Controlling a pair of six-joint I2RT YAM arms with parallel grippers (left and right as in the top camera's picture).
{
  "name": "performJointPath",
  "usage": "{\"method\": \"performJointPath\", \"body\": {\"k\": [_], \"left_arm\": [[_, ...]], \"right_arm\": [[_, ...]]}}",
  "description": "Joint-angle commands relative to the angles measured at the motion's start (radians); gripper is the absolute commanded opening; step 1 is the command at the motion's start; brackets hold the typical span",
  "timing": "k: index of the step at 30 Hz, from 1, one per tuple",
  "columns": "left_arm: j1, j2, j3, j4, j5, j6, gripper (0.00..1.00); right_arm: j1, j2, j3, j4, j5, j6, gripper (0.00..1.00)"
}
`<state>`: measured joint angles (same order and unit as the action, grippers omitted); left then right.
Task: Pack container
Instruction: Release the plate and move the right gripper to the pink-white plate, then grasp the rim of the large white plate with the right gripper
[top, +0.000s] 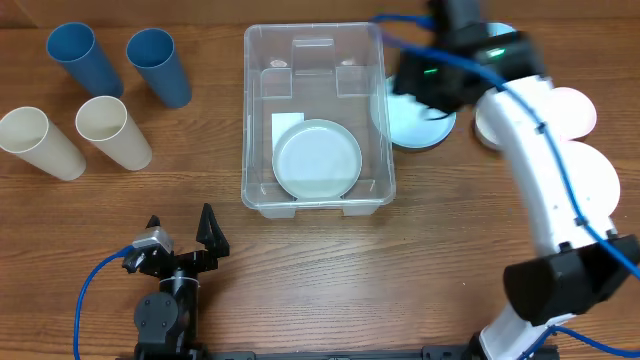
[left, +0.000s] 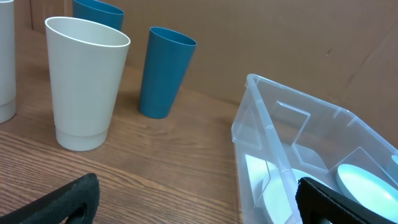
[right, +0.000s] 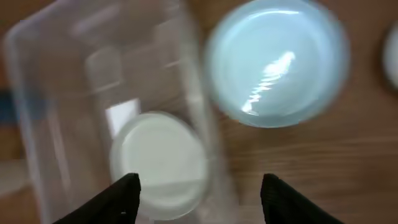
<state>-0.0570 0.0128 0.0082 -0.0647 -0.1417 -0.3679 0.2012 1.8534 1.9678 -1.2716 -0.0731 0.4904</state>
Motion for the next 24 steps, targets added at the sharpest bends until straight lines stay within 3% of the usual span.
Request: {"method": "performJointPath", "body": {"k": [1,9,15,20,24], "left_arm": [[0.007,-0.008,-0.003,0.002,0.008,-0.006,1.0],[0.007,-0.008,-0.003,0.002,0.008,-0.006,1.0],[0.007,-0.008,-0.003,0.002,0.008,-0.006,1.0],[0.007,-0.008,-0.003,0.002,0.009,-0.006,1.0],[0.007,-0.008,-0.003,0.002,0.008,-0.006,1.0]], "right_arm": [[-0.15,-0.007,0.002,-0.056,0.085,0.065,0.68],[-0.453,-0.007,-0.116,-0.127,0.166,0.191,0.76],[-0.674,-0.007,-0.276,-0.124,0.161,0.192,0.79],[-0.824,-0.007,-0.401,-0.062,0.154,0.191,0.79],[-0.861,-0.007,-0.496,0.023,0.154,0.193,0.78]]}}
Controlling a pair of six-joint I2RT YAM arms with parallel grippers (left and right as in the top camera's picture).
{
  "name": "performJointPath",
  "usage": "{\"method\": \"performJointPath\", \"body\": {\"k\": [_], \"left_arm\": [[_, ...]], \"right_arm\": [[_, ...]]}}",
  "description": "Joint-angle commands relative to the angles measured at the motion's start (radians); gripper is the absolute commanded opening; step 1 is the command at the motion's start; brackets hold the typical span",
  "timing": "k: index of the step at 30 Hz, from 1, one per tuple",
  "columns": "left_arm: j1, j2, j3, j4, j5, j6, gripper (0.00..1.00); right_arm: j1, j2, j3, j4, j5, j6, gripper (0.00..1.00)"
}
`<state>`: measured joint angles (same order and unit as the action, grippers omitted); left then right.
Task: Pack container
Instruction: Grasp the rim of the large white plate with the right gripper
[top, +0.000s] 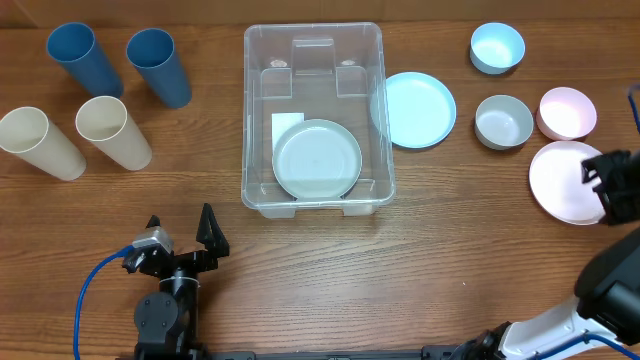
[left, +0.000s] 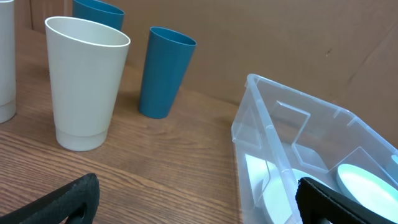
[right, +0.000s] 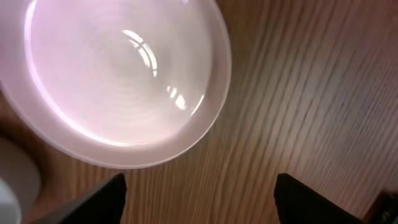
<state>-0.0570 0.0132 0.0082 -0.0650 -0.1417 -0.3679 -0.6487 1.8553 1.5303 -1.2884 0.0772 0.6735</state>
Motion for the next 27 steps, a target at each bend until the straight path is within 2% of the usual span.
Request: {"method": "performJointPath", "body": {"k": [1,15,18,20,27], "left_arm": [[0.007,-0.008,-0.003,0.002,0.008,-0.006,1.0],[0.007,-0.008,-0.003,0.002,0.008,-0.006,1.0],[0.007,-0.008,-0.003,0.002,0.008,-0.006,1.0],[0.007,-0.008,-0.003,0.002,0.008,-0.006,1.0],[0.007,-0.008,-0.003,0.002,0.008,-0.006,1.0]], "right_arm": [[-0.014,-0.009,-0.083,0.073,0.002,0.012,0.77],[-0.014,-0.008,-0.277,0.351,0.016,0.087,0.72],[-0.014,-0.008,-0.32,0.404,0.016,0.09,0.66],[-0.014,-0.007,-0.336,0.427,0.016,0.09,0.56],[-0.014,0.005,-0.36,0.455,0.027,0.09,0.41]]}}
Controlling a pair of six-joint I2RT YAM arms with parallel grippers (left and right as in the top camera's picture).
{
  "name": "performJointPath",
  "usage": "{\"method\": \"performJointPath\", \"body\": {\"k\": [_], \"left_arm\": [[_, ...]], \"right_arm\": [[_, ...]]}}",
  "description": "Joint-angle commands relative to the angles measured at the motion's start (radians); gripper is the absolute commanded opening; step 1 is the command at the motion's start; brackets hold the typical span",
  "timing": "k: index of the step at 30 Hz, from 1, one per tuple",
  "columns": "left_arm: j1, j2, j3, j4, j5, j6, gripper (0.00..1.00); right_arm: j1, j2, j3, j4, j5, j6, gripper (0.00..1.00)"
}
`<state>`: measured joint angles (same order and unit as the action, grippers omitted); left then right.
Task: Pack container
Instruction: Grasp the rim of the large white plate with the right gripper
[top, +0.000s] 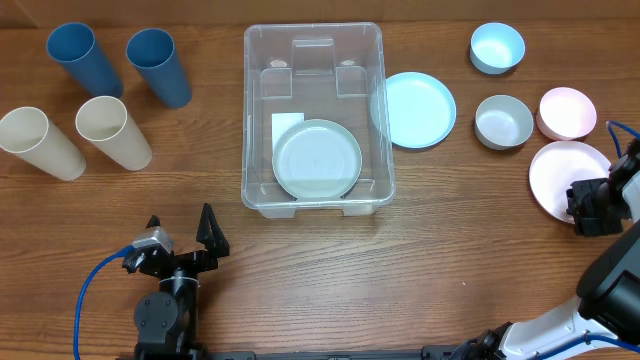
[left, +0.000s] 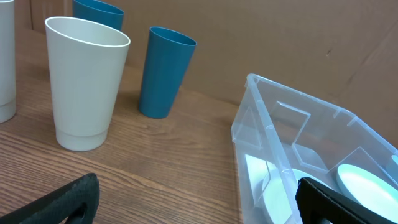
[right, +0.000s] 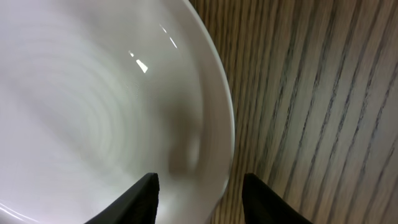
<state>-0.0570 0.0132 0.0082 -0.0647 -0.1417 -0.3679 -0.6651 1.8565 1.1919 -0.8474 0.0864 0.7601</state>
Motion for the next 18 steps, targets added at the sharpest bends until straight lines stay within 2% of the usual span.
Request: {"method": "performJointPath", "body": {"k": [1,6,8,10,18], "left_arm": [[0.007,-0.008,-0.003,0.002,0.008,-0.006,1.0],[0.007,-0.008,-0.003,0.002,0.008,-0.006,1.0],[0.007,-0.008,-0.003,0.002,0.008,-0.006,1.0],[0.007,-0.008,-0.003,0.002,0.008,-0.006,1.0],[0.007,-0.008,-0.003,0.002,0.008,-0.006,1.0]], "right_arm": [[0.002,0.004,-0.029,0.021,0.018,0.004,0.41],[0.002,0.004,-0.082,0.065,0.018,0.003,0.32],[0.002,0.004,-0.086,0.068,0.018,0.003,0.16],[0.002,0.004,-0.086,0.064,0.018,0.003,0.04],[0.002,0.004,-0.086,-0.016,0.014,0.003,0.04]]}}
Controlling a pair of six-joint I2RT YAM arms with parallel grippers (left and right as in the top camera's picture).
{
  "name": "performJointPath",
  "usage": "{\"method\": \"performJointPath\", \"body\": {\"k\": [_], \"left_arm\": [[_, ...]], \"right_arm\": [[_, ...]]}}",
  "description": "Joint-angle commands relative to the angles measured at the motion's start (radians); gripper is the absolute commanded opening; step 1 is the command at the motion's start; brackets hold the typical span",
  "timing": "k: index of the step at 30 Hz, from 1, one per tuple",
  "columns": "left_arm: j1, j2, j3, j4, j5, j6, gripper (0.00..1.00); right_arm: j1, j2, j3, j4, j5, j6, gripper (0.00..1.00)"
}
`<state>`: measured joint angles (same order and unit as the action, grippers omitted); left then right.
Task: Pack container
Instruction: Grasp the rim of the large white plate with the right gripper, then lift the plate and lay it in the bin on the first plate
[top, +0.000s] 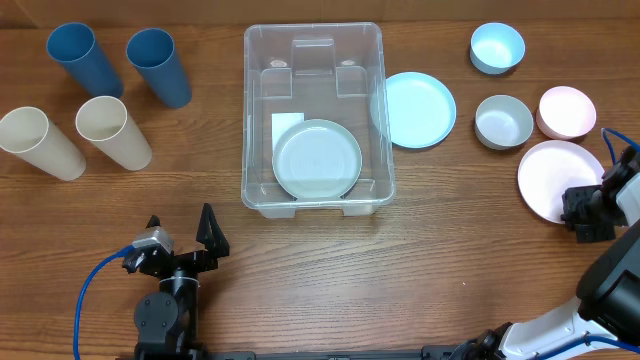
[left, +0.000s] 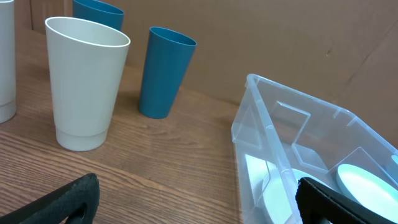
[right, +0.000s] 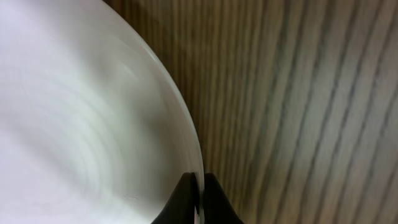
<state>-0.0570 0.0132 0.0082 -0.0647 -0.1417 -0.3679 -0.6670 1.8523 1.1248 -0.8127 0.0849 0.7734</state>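
A clear plastic container stands mid-table with a pale plate lying in it. At the far right, my right gripper is shut on the rim of a pale pink plate; the right wrist view shows its fingers pinching the plate edge. Beside the container lies a light blue plate. My left gripper stands open near the front edge, its fingertips wide apart, holding nothing. The container shows at the right of the left wrist view.
Two blue cups and two cream cups stand at the left. A light blue bowl, a grey bowl and a pink bowl sit at the back right.
My right gripper has shut on the pink plate's rim, and the plate has shifted a little to the left. The left arm has not moved.
My right gripper was open over the container and the light blue plate. Then it was at the table's right edge above the pink plate, then low at that plate's rim with jaws apart. Now it pinches the rim. The left gripper stayed still and open throughout.
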Motion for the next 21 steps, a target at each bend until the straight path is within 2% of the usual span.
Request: {"method": "performJointPath", "body": {"k": [1,4,12,17,21], "left_arm": [[0.007,-0.008,-0.003,0.002,0.008,-0.006,1.0],[0.007,-0.008,-0.003,0.002,0.009,-0.006,1.0],[0.007,-0.008,-0.003,0.002,0.008,-0.006,1.0],[0.007,-0.008,-0.003,0.002,0.008,-0.006,1.0],[0.007,-0.008,-0.003,0.002,0.008,-0.006,1.0]], "right_arm": [[0.004,0.008,-0.019,-0.065,0.015,-0.011,0.04],[0.005,-0.003,-0.018,-0.122,0.011,-0.016,0.04],[0.005,-0.275,0.001,-0.206,-0.119,-0.11,0.04],[0.005,-0.454,0.08,-0.223,-0.412,-0.282,0.04],[0.025,-0.556,0.126,-0.242,-0.533,-0.337,0.04]]}}
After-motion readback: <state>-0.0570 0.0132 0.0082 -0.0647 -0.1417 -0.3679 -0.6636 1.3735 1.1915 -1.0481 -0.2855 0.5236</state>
